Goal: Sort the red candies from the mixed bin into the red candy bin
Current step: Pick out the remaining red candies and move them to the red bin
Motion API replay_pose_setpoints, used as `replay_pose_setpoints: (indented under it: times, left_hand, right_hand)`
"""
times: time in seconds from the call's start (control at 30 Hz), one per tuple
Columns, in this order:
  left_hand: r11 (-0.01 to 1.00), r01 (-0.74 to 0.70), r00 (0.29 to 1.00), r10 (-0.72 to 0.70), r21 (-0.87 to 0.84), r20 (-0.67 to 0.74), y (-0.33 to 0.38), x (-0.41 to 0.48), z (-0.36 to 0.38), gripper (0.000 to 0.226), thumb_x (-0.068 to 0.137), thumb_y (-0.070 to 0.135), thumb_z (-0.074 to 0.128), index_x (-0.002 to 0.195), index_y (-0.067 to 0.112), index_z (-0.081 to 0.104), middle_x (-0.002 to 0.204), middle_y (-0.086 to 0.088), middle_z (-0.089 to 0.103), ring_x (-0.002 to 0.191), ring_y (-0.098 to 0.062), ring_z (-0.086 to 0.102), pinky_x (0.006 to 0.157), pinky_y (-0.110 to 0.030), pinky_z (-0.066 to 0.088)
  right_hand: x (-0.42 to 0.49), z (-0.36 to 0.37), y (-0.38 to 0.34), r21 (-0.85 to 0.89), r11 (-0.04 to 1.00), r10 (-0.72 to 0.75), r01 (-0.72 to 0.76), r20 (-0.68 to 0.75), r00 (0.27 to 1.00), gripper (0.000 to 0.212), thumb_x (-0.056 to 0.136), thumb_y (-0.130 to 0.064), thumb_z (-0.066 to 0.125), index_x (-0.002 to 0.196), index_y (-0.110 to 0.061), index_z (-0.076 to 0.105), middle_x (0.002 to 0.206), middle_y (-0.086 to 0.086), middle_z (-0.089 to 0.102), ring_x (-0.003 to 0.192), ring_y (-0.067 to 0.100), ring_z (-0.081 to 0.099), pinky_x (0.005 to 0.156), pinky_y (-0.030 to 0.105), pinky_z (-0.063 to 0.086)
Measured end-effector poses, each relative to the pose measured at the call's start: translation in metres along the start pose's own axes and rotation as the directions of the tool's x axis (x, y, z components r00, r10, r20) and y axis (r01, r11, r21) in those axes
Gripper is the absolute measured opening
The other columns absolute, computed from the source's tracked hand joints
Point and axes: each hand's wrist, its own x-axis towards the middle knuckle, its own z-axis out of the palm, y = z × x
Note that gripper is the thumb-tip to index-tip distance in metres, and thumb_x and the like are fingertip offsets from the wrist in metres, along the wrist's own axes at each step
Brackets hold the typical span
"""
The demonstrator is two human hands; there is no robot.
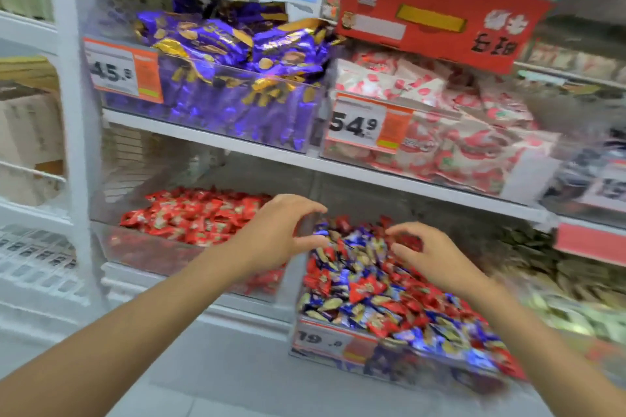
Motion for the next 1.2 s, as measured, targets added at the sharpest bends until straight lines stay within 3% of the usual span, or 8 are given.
replay_pose_setpoints:
  times: [0.23,0.37,0.5,0.63,0.73,1.0,1.1,1.2]
  left_hand:
    - [0.995,-0.098,0.946,0.093,-0.001,0.311,0.093,0.042,0.094,0.046,0.089,0.036,0.063,0.131,0.023,0.054,0.127,-0.002,0.057,0.118,-0.02,0.05,0.095,-0.027,0.036]
    - [0.97,-0.112,0.874,-0.007,0.215,0.487,0.086,0.05,0.116,0.054,0.083,0.049,0.065,0.131,0.027,0.054,0.127,-0.004,0.058,0.12,-0.025,0.05,0.097,-0.034,0.041]
    - [0.998,0.024,0.884,-0.049,0.06,0.465,0.072,0.054,0.109,0.046,0.077,0.039,0.075,0.12,0.027,0.062,0.116,0.006,0.059,0.103,-0.011,0.055,0.089,-0.025,0.043]
    - [0.994,0.087,0.924,-0.058,-0.06,0.378,0.064,0.051,0.105,0.03,0.075,0.035,0.078,0.101,0.023,0.068,0.099,0.013,0.062,0.085,0.001,0.057,0.077,-0.017,0.044]
    - [0.985,0.118,0.945,-0.071,-0.13,0.318,0.061,0.048,0.098,0.025,0.076,0.036,0.075,0.097,0.025,0.066,0.098,0.014,0.062,0.082,-0.005,0.062,0.073,-0.021,0.049]
    - [0.971,0.127,0.972,-0.082,-0.2,0.219,0.061,0.039,0.081,0.018,0.081,0.032,0.072,0.091,0.039,0.059,0.095,0.006,0.065,0.081,-0.026,0.064,0.071,-0.036,0.05]
    - [0.969,0.133,0.982,-0.101,-0.208,0.157,0.06,0.037,0.08,0.037,0.084,0.026,0.07,0.116,0.04,0.058,0.114,0.002,0.067,0.094,-0.023,0.064,0.081,-0.036,0.052]
    - [0.952,0.164,0.976,-0.118,-0.257,0.183,0.059,0.036,0.079,0.047,0.087,0.023,0.067,0.128,0.041,0.051,0.099,0.004,0.07,0.081,-0.024,0.068,0.074,-0.036,0.056]
  right_hand:
    - [-0.048,-0.02,0.091,0.092,0.964,0.243,-0.25,0.083,0.966,0.026,0.086,-0.012,0.068,0.111,-0.018,0.064,0.11,0.007,0.068,0.102,0.025,0.064,0.092,0.038,0.047]
    - [-0.04,0.0,0.087,0.245,0.944,0.175,-0.219,0.189,0.966,0.044,0.087,-0.013,0.068,0.129,-0.004,0.054,0.118,0.002,0.058,0.108,0.01,0.051,0.092,0.017,0.044]
    - [-0.023,0.015,0.09,0.2,0.954,0.141,-0.224,0.358,0.923,0.077,0.079,-0.036,0.076,0.144,-0.027,0.035,0.139,-0.002,0.042,0.13,0.011,0.039,0.105,0.025,0.035]
    - [-0.016,0.024,0.084,0.265,0.951,0.059,-0.156,0.342,0.938,0.035,0.082,-0.017,0.074,0.111,-0.018,0.054,0.088,-0.003,0.05,0.075,0.008,0.048,0.074,0.03,0.042]
    - [-0.014,0.013,0.078,0.389,0.911,0.021,-0.139,0.292,0.956,0.016,0.086,-0.008,0.067,0.09,-0.017,0.055,0.07,-0.001,0.056,0.064,0.017,0.054,0.064,0.033,0.043]
    - [-0.019,-0.015,0.088,0.43,0.887,0.102,-0.169,0.175,0.979,0.019,0.085,-0.013,0.07,0.1,-0.013,0.058,0.073,-0.009,0.051,0.063,0.01,0.047,0.067,0.029,0.041]
    - [-0.021,-0.005,0.091,0.283,0.947,0.09,-0.149,0.211,0.973,0.037,0.091,-0.016,0.063,0.125,-0.027,0.055,0.103,-0.004,0.058,0.084,0.015,0.059,0.08,0.035,0.05]
    - [-0.022,0.01,0.086,0.248,0.96,0.051,-0.133,0.314,0.948,0.033,0.093,-0.024,0.06,0.126,-0.026,0.054,0.108,-0.002,0.057,0.082,0.011,0.053,0.075,0.023,0.046]
